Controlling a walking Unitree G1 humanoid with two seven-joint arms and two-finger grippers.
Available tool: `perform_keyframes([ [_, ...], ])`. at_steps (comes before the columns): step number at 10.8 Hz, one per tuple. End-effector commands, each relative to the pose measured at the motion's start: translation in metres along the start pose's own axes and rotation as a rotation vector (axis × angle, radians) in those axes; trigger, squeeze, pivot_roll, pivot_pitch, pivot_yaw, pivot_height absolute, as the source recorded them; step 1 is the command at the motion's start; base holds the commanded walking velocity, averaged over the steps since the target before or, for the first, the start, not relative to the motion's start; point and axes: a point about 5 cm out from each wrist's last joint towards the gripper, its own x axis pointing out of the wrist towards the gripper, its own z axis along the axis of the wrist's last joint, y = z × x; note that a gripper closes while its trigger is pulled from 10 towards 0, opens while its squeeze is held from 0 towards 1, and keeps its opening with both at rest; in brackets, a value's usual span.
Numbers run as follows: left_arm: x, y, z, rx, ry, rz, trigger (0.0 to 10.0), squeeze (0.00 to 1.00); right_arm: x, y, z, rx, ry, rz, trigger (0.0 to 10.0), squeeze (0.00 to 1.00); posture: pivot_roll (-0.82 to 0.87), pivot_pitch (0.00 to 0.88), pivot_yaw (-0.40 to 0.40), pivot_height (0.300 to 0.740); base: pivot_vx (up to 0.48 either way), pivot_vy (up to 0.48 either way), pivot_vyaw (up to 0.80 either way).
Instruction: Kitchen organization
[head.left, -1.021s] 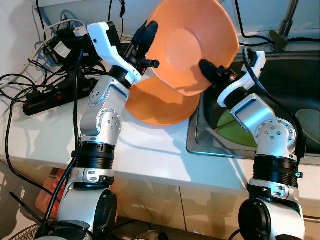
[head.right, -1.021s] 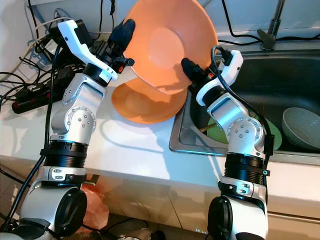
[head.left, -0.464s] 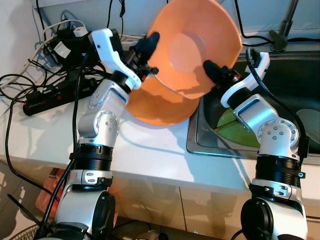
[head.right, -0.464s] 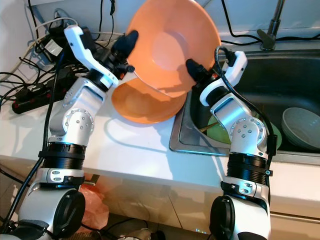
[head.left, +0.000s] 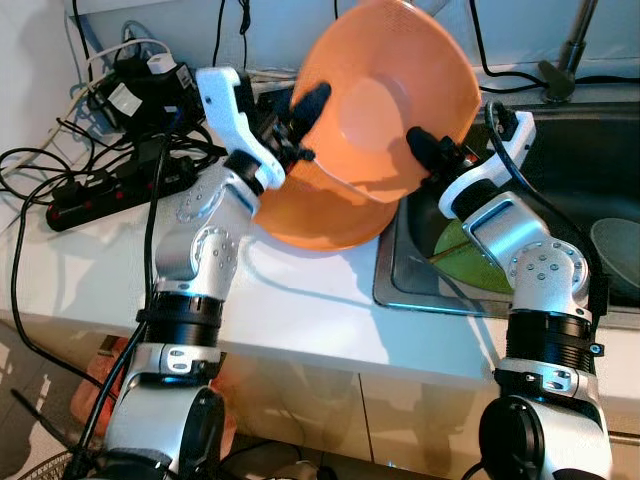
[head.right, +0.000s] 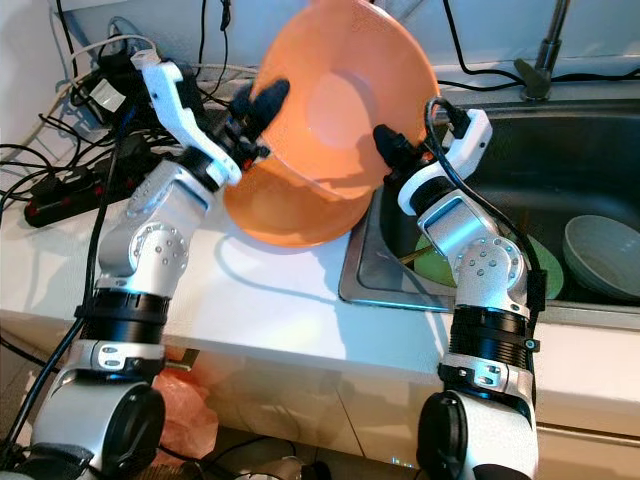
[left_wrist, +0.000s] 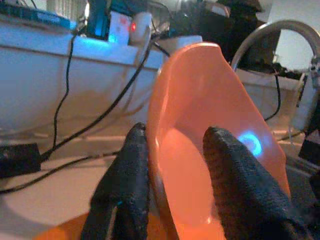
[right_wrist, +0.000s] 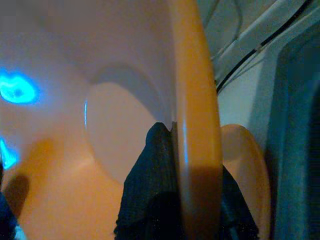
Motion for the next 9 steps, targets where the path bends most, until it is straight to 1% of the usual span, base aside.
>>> perform_keyframes([
  [1, 0.001, -0.010, 0.007, 0.045, -0.007, -0.076, 10.0, 1.00, 0.006, 0.004, 0.003, -0.019, -0.022, -0.030, 0.0, 0.00, 0.11, 0.046, 0.185, 0.740, 0.000, 0.000, 0.00],
  [2, -0.001, -0.010, 0.006, 0.052, -0.001, -0.076, 10.0, 1.00, 0.006, 0.001, 0.004, -0.021, -0.031, -0.049, 0.0, 0.00, 0.12, 0.043, 0.186, 0.740, 0.000, 0.000, 0.00],
  [4, -0.001, -0.009, 0.005, 0.057, 0.001, -0.067, 10.0, 1.00, 0.006, -0.001, 0.004, -0.040, -0.032, -0.065, 0.0, 0.00, 0.12, 0.042, 0.185, 0.740, 0.000, 0.000, 0.00],
  [5, -0.003, -0.009, 0.005, 0.097, 0.002, -0.051, 10.0, 1.00, 0.006, -0.004, 0.007, -0.061, -0.067, -0.097, 0.0, 0.00, 0.12, 0.042, 0.185, 0.740, 0.000, 0.000, 0.00],
  [9, -0.012, -0.012, -0.003, 0.145, 0.025, -0.053, 10.0, 1.00, 0.001, -0.026, 0.025, -0.082, -0.200, -0.257, 0.0, 0.00, 0.12, 0.045, 0.187, 0.740, 0.000, 0.000, 0.00],
])
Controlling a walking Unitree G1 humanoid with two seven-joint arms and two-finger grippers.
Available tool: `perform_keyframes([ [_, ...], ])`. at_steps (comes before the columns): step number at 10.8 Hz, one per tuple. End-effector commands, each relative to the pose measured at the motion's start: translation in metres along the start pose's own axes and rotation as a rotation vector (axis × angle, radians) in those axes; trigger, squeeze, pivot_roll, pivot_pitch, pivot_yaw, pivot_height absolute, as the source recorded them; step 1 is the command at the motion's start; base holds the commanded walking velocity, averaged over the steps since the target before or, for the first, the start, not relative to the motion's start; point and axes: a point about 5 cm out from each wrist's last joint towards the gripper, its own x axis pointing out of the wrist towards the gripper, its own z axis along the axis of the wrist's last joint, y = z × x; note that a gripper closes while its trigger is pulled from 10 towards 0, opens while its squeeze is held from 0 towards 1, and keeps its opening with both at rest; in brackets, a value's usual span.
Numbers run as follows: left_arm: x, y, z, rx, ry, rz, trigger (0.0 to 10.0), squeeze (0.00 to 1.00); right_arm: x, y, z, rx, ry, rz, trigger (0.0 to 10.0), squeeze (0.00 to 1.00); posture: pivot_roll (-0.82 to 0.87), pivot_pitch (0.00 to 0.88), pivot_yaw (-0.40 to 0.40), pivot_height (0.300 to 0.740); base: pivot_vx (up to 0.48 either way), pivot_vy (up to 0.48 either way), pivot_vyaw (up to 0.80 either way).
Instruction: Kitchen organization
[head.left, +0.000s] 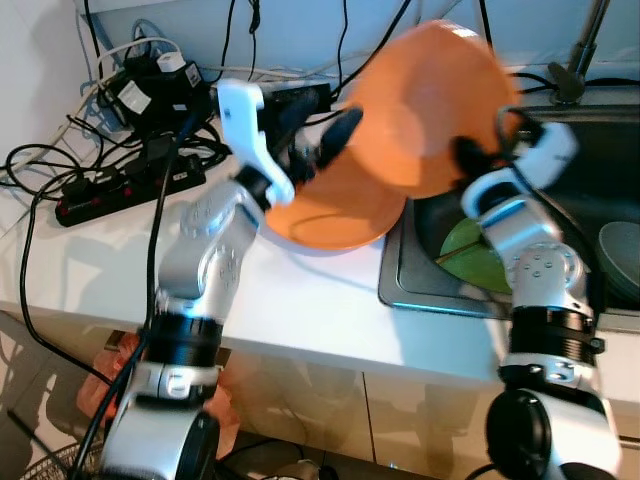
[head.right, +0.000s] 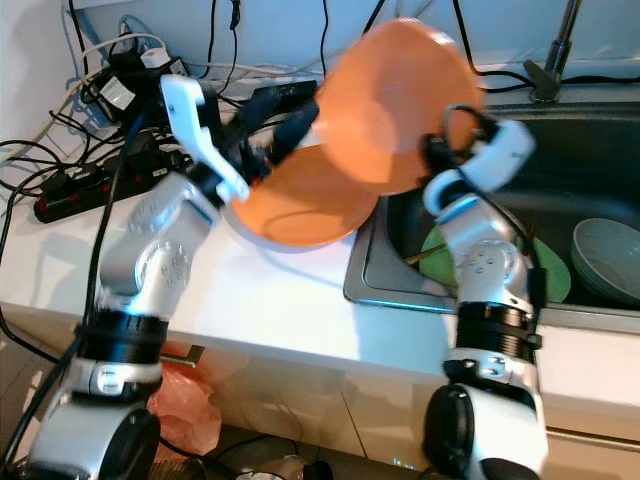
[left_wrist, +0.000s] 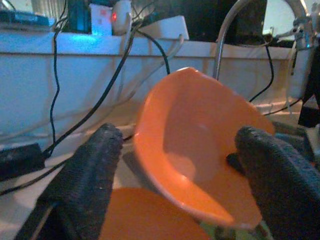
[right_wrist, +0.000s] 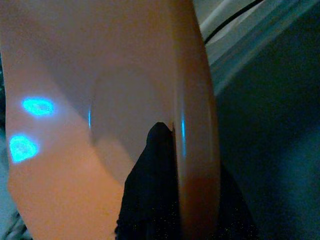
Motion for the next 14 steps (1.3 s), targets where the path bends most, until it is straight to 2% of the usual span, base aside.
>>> perform_keyframes([
  [1, -0.003, 0.000, 0.005, 0.039, -0.008, 0.000, 10.0, 1.00, 0.003, 0.010, 0.007, 0.000, -0.043, 0.011, 0.0, 0.00, 0.12, 0.046, 0.188, 0.740, 0.000, 0.000, 0.00],
  [2, -0.006, 0.000, 0.002, 0.035, -0.001, 0.005, 10.0, 1.00, 0.003, -0.002, 0.013, -0.032, -0.091, -0.072, 0.0, 0.00, 0.12, 0.048, 0.188, 0.740, 0.000, 0.000, 0.00],
  [3, -0.007, 0.001, 0.002, 0.038, 0.003, 0.010, 10.0, 1.00, 0.002, -0.007, 0.015, -0.039, -0.100, -0.108, 0.0, 0.00, 0.12, 0.048, 0.187, 0.740, 0.000, 0.000, 0.00],
  [4, -0.009, 0.002, -0.001, 0.045, 0.015, 0.017, 10.0, 1.00, 0.001, -0.021, 0.017, -0.091, -0.107, -0.204, 0.0, 0.00, 0.12, 0.049, 0.186, 0.740, 0.000, 0.000, 0.00],
  [5, -0.012, 0.003, -0.006, 0.066, 0.045, 0.036, 10.0, 1.00, -0.001, -0.037, 0.015, -0.154, -0.087, -0.312, 0.0, 0.00, 0.12, 0.050, 0.185, 0.740, 0.000, 0.000, 0.00],
  [6, -0.014, 0.004, -0.010, 0.079, 0.068, 0.054, 10.0, 1.00, -0.002, -0.046, 0.012, -0.197, -0.059, -0.366, 0.0, 0.00, 0.12, 0.053, 0.184, 0.740, 0.000, 0.000, 0.00],
  [8, -0.020, 0.004, -0.020, 0.082, 0.109, 0.076, 10.0, 1.00, -0.005, -0.062, -0.002, -0.278, 0.006, -0.427, 0.0, 0.00, 0.12, 0.059, 0.179, 0.740, 0.000, 0.000, 0.00],
  [11, -0.023, 0.004, -0.025, 0.075, 0.136, 0.081, 10.0, 1.00, -0.010, -0.082, -0.017, -0.344, 0.079, -0.489, 0.0, 0.00, 0.12, 0.062, 0.176, 0.740, 0.000, 0.000, 0.00],
  [12, -0.025, 0.001, -0.031, 0.071, 0.178, 0.057, 10.0, 1.00, -0.010, -0.089, -0.023, -0.372, 0.114, -0.505, 3.5, 0.00, 0.12, 0.063, 0.175, 0.740, 0.000, 0.000, 0.00],
  [13, -0.026, 0.000, -0.035, 0.075, 0.199, 0.054, 10.0, 1.00, -0.011, -0.091, -0.026, -0.379, 0.132, -0.512, 4.6, 0.00, 0.12, 0.063, 0.171, 0.740, 0.000, 0.000, 0.00],
  [14, -0.028, -0.002, -0.038, 0.076, 0.215, 0.051, 10.0, 0.55, -0.011, -0.093, -0.028, -0.387, 0.145, -0.516, 9.6, 0.00, 0.12, 0.063, 0.169, 0.740, 0.000, 0.000, 0.00],
])
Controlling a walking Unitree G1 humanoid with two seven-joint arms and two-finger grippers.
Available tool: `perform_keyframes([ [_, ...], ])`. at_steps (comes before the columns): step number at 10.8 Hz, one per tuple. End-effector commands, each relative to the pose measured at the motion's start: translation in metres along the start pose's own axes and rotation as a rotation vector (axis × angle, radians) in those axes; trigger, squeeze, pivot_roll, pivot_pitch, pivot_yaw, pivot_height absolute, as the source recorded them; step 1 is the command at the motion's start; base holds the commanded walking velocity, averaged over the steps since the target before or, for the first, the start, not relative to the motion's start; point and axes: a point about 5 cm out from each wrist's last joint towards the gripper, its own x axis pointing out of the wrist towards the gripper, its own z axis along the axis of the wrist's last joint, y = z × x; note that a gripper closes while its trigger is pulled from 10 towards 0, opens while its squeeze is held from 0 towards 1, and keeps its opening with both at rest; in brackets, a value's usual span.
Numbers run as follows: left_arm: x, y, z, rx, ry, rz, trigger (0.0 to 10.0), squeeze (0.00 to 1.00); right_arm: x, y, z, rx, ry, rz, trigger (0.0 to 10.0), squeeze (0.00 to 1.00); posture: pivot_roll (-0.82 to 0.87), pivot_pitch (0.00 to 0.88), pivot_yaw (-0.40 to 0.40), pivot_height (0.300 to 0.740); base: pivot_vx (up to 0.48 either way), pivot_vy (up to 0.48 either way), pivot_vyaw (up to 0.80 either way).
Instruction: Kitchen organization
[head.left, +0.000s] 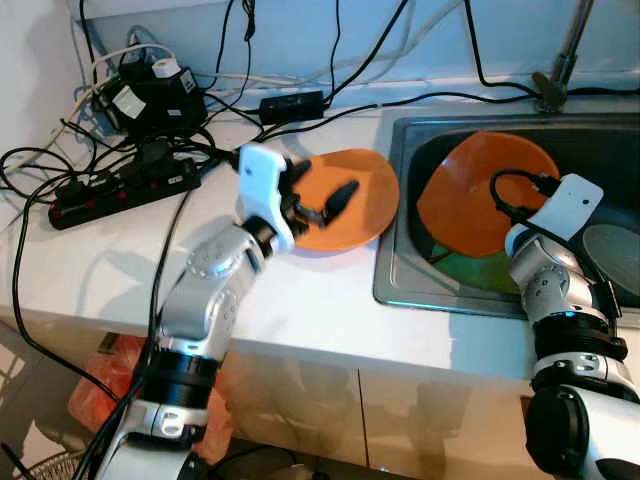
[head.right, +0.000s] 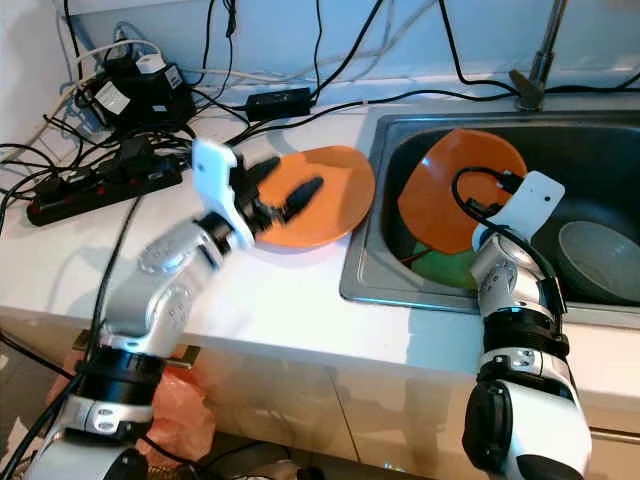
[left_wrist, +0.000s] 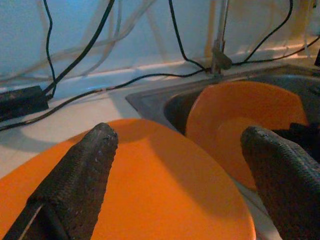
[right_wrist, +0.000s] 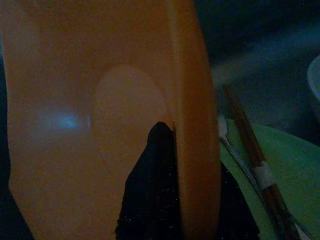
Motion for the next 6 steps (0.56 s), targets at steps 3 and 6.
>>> perform_keyframes([
  [3, -0.0041, 0.0002, 0.0019, 0.029, 0.024, -0.011, 10.0, 0.00, 0.0017, 0.0019, -0.0243, -0.012, 0.084, 0.020, 10.0, 1.00, 0.13, 0.064, 0.167, 0.740, 0.000, 0.000, 0.00],
  [6, -0.0046, 0.0027, 0.0027, 0.019, 0.029, 0.001, 10.0, 0.00, 0.0032, 0.0048, -0.0239, -0.010, 0.088, 0.033, 10.0, 1.00, 0.12, 0.062, 0.162, 0.740, 0.000, 0.000, 0.00],
])
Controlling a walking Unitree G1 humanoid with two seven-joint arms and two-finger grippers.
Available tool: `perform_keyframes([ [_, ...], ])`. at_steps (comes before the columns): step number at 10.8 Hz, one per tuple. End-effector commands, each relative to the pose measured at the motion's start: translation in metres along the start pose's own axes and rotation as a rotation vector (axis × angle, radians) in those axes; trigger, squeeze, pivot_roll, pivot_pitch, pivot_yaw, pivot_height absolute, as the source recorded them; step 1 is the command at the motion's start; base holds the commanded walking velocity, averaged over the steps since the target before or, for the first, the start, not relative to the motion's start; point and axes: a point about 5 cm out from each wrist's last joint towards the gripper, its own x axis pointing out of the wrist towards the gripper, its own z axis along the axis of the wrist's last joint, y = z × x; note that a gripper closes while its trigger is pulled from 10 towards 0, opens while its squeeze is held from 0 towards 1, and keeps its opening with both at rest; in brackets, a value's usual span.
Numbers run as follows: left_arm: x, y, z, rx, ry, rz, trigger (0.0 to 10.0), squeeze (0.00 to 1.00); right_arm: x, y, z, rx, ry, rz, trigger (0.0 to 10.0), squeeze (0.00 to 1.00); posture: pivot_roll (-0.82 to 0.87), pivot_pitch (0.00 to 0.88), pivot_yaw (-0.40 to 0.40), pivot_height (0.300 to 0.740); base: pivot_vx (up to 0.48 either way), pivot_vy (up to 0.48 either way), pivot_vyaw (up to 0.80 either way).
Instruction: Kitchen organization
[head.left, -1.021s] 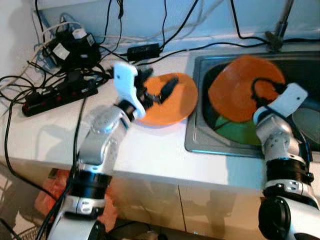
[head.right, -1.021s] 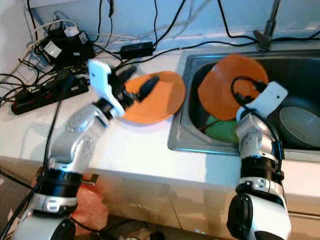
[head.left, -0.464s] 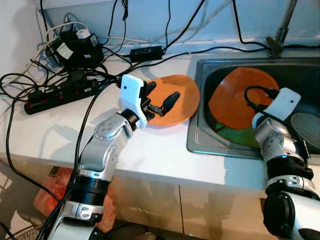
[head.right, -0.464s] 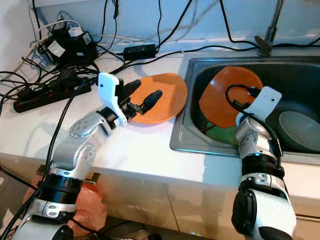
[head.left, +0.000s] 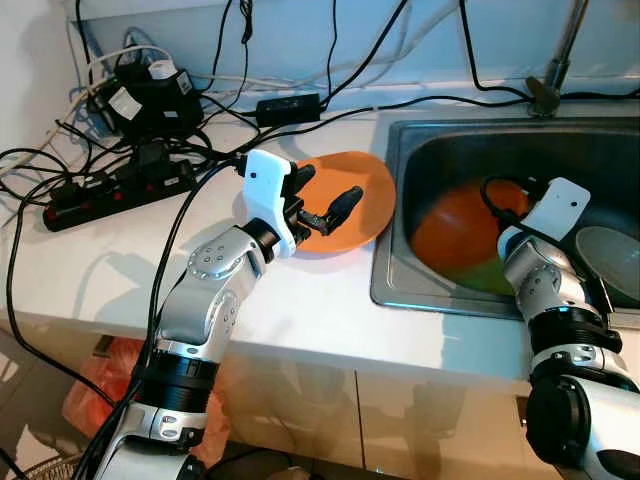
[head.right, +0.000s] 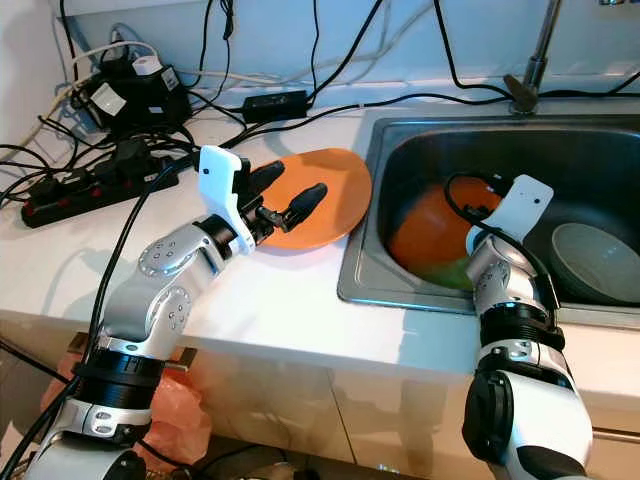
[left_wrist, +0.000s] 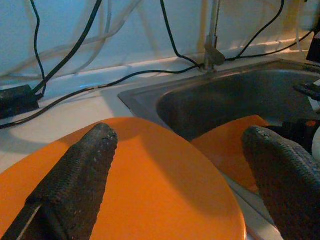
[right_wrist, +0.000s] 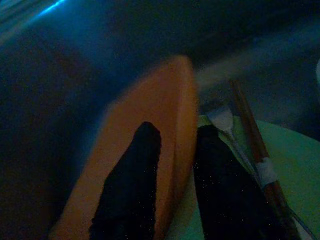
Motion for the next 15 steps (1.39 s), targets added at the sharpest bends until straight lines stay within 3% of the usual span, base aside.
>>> perform_keyframes([
  [1, -0.004, 0.006, 0.002, 0.007, 0.007, 0.019, 10.0, 0.00, 0.000, 0.001, -0.018, -0.002, 0.061, 0.006, 10.0, 1.00, 0.13, 0.062, 0.161, 0.740, 0.000, 0.000, 0.00],
  [5, -0.007, 0.012, 0.001, 0.030, 0.020, 0.065, 10.0, 0.00, 0.001, -0.002, -0.014, -0.006, 0.049, -0.009, 10.0, 1.00, 0.12, 0.052, 0.156, 0.740, 0.000, 0.000, 0.00],
  [7, -0.014, 0.026, 0.006, 0.066, -0.009, 0.198, 10.0, 0.00, -0.001, -0.005, 0.000, -0.093, -0.040, -0.037, 10.0, 1.00, 0.12, 0.053, 0.151, 0.740, 0.000, 0.000, 0.00],
  [9, -0.027, 0.046, 0.012, 0.077, -0.061, 0.357, 10.0, 0.00, -0.008, 0.006, 0.023, -0.174, -0.193, 0.016, 10.0, 1.00, 0.13, 0.057, 0.146, 0.740, 0.000, 0.000, 0.00],
  [11, -0.039, 0.063, 0.011, 0.088, -0.063, 0.484, 10.0, 0.00, -0.019, 0.022, 0.035, -0.241, -0.280, 0.120, 10.0, 1.00, 0.12, 0.061, 0.148, 0.740, 0.000, 0.000, 0.00],
  [13, -0.048, 0.080, 0.006, 0.049, -0.048, 0.626, 10.0, 0.00, -0.032, 0.036, 0.040, -0.272, -0.333, 0.222, 10.0, 0.18, 0.12, 0.063, 0.153, 0.740, 0.000, 0.000, 0.00],
  [14, -0.049, 0.084, 0.005, 0.023, -0.042, 0.657, 10.0, 0.00, -0.035, 0.038, 0.041, -0.269, -0.333, 0.241, 10.0, 0.00, 0.12, 0.063, 0.154, 0.740, 0.000, 0.000, 0.00],
  [15, -0.048, 0.088, 0.000, -0.049, -0.016, 0.673, 10.0, 0.00, -0.038, 0.041, 0.042, -0.262, -0.333, 0.261, 10.0, 0.00, 0.11, 0.063, 0.155, 0.740, 0.000, 0.000, 0.00],
])
